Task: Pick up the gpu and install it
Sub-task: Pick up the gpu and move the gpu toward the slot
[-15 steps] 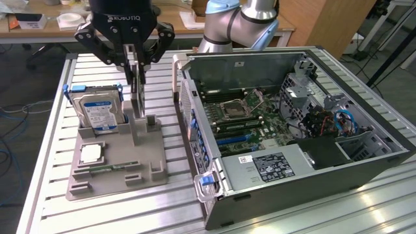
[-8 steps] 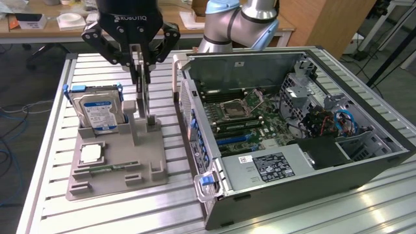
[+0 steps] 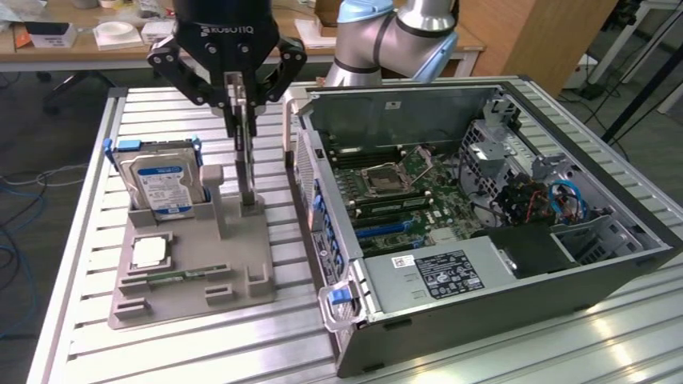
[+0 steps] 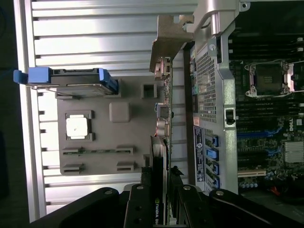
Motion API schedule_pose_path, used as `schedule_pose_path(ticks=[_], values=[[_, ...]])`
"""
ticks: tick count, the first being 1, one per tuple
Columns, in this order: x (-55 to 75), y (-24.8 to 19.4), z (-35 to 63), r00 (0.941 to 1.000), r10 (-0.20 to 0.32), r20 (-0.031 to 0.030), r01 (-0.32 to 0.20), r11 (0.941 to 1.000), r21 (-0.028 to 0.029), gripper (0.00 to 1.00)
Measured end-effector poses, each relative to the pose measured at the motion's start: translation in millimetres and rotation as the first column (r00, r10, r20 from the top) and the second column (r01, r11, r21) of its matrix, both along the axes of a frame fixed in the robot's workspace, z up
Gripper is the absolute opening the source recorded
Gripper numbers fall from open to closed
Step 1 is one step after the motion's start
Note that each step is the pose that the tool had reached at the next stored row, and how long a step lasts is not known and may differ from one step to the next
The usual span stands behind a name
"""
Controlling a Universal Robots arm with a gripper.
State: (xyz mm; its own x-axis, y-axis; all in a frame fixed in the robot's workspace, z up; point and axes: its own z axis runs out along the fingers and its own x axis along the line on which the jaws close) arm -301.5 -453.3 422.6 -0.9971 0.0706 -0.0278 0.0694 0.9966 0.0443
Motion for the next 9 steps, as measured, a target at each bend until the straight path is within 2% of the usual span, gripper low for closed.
schedule_pose_path(ticks=[9], values=[[11.2, 0.0, -0.1, 1.0000, 0.000, 0.0000, 0.000, 1.0000, 0.0000, 0.26]])
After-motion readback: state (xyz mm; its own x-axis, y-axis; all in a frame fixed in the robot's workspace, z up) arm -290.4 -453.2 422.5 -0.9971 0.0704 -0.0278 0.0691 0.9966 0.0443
